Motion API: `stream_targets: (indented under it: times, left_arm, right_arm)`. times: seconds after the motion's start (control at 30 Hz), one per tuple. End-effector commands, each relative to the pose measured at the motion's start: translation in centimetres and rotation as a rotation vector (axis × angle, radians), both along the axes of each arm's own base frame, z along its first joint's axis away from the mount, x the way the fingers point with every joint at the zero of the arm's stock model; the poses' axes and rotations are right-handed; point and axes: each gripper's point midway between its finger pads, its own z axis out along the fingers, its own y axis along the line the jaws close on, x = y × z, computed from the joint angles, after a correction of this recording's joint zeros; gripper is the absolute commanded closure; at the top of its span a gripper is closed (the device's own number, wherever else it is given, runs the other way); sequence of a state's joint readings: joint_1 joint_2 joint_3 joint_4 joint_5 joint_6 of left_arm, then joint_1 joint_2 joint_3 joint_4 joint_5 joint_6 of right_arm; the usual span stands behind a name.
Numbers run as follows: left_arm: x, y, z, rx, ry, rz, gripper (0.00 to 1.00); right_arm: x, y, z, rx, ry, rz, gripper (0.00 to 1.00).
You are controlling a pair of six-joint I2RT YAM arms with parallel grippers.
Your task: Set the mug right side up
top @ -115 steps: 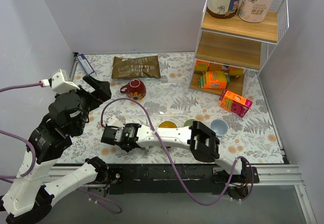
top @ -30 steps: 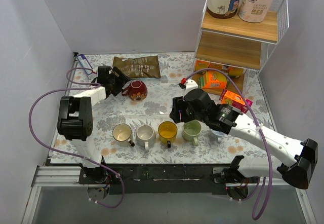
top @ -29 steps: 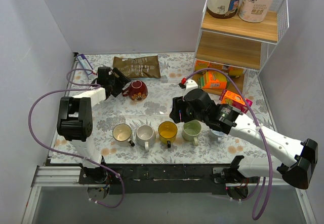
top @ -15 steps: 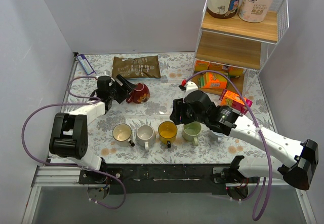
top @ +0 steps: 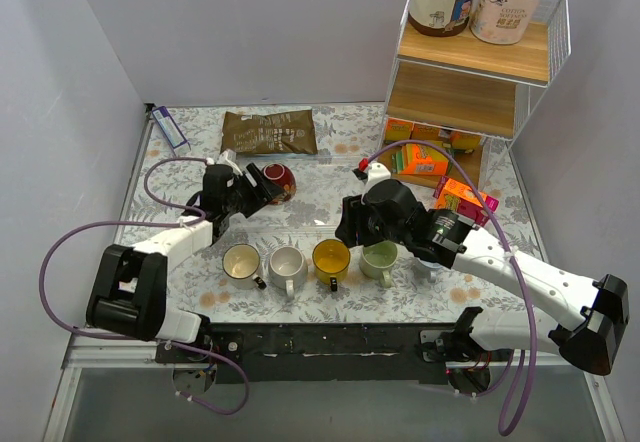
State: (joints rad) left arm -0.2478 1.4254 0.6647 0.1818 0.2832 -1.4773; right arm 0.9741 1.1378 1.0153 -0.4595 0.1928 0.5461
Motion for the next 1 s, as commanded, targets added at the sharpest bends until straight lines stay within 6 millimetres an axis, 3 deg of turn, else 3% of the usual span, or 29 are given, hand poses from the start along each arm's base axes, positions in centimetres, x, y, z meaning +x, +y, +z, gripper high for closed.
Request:
stream_targets:
  times: [0.0, 0.07, 0.1, 0.13, 0.17, 0.2, 0.4, 0.6, 0.73, 0.97]
  left_arm:
    - [0.0, 1.4, 2.3, 0.114, -0.087, 0.018, 0.36]
    - [0.5, 2.9, 2.0, 0.206, -0.079, 0.062, 0.35]
    - [1.7, 3.3, 3.4, 0.235, -0.115, 0.080, 0.33]
    - [1.9, 4.2, 3.0, 0.289, -0.096, 0.105, 0.29]
    - [2.0, 4.5, 2.2, 0.335, -0.071, 0.092, 0.17]
    - [2.6, 4.6, 2.9, 0.376, -0.104, 0.064, 0.14]
    - [4.3, 5.7, 1.8, 0.545, -0.145, -0.003, 0.09]
    - [4.4, 3.4, -1.2, 0.575, -0.117, -0.239, 0.10]
    - [4.0, 3.3, -2.9, 0.584, -0.113, -0.278, 0.12]
    - [4.1, 1.8, -2.3, 0.513, -0.140, -0.319, 0.36]
  right_arm:
    - [0.2, 0.5, 0.4, 0.037, -0.012, 0.008, 0.43]
    - [0.2, 0.7, 0.2, 0.034, -0.006, 0.013, 0.44]
    - [0.2, 0.8, 0.2, 0.034, -0.005, 0.016, 0.43]
    - [0.2, 0.9, 0.2, 0.033, -0.006, 0.021, 0.44]
    - [0.2, 0.9, 0.1, 0.030, -0.002, 0.024, 0.44]
    - [0.2, 0.9, 0.1, 0.030, -0.004, 0.027, 0.44]
    - [0.1, 1.0, -0.4, 0.005, 0.001, 0.050, 0.43]
    - [0.1, 1.2, -0.6, -0.005, 0.011, 0.058, 0.44]
    - [0.0, 1.0, -0.6, -0.007, 0.009, 0.054, 0.44]
    - [-0.2, 0.6, -0.8, -0.007, 0.008, 0.047, 0.44]
